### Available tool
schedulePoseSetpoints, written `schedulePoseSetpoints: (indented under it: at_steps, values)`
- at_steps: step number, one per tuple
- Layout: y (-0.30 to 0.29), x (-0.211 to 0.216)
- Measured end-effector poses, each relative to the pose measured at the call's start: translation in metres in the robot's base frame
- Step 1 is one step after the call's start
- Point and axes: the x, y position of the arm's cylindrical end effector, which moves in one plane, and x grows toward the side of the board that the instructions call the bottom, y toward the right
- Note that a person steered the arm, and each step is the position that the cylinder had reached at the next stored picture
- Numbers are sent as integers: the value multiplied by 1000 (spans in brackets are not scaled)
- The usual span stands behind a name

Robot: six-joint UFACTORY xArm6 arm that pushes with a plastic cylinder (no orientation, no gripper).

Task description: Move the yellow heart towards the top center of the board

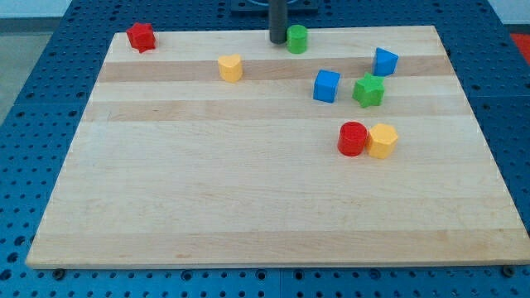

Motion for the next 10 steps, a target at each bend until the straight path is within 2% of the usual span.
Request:
schedulePoseSetpoints:
  at_steps: [2,3,5,6,8,10]
  values:
    - [16,16]
    - [17,53]
    - [-46,135]
    - [-106,126]
    - [-82,43]
    - [-78,33]
